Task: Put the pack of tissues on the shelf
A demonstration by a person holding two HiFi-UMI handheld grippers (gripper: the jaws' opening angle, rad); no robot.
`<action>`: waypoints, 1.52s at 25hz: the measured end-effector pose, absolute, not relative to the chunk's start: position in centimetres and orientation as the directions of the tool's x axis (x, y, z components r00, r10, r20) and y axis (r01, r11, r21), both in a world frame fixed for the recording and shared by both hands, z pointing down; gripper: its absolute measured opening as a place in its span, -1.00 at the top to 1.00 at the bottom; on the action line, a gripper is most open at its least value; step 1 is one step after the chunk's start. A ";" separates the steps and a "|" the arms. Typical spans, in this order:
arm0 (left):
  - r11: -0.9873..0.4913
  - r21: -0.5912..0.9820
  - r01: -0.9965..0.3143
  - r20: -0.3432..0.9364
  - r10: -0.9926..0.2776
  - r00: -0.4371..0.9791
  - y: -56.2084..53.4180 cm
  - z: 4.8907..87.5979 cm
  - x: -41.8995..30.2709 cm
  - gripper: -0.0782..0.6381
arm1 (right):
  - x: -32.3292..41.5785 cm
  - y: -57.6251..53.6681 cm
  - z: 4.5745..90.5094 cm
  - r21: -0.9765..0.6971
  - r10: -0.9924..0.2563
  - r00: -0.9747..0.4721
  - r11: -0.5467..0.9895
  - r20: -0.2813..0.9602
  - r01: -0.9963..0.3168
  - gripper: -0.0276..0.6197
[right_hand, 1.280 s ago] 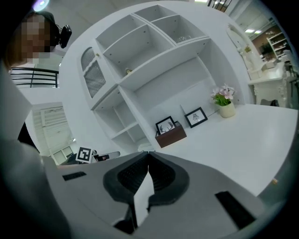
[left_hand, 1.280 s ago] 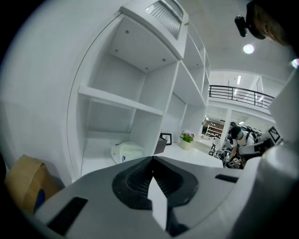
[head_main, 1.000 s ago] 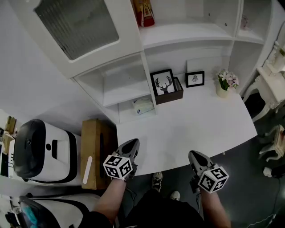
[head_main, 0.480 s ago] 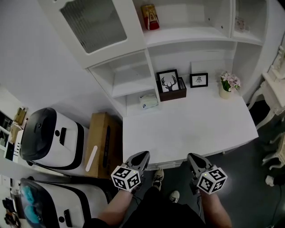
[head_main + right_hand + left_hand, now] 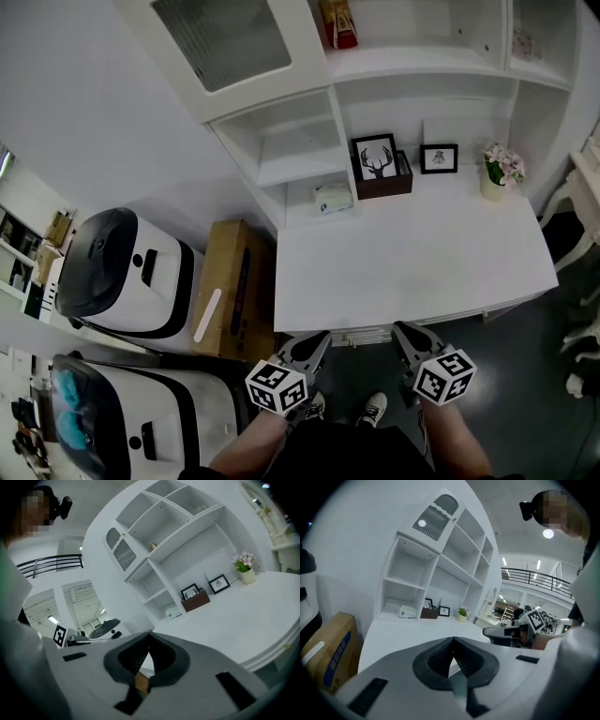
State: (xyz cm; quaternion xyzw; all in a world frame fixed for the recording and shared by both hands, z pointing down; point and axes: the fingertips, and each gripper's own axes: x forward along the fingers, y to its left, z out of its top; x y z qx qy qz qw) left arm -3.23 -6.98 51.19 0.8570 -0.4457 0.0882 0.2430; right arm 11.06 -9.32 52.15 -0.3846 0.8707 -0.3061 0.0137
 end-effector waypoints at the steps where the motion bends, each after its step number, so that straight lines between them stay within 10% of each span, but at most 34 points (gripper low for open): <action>1: -0.483 0.340 -0.807 0.365 -0.723 0.586 -6.7 51.1 -3.5 0.77 | 10.6 -9.3 52.2 -0.543 -0.674 -0.707 0.520 0.214 -0.660 0.90; 38: -0.557 0.470 -0.685 0.248 -0.661 0.708 3.9 52.2 -22.9 0.77 | -9.6 2.7 52.8 -0.432 -0.693 -0.620 0.462 0.368 -0.774 0.90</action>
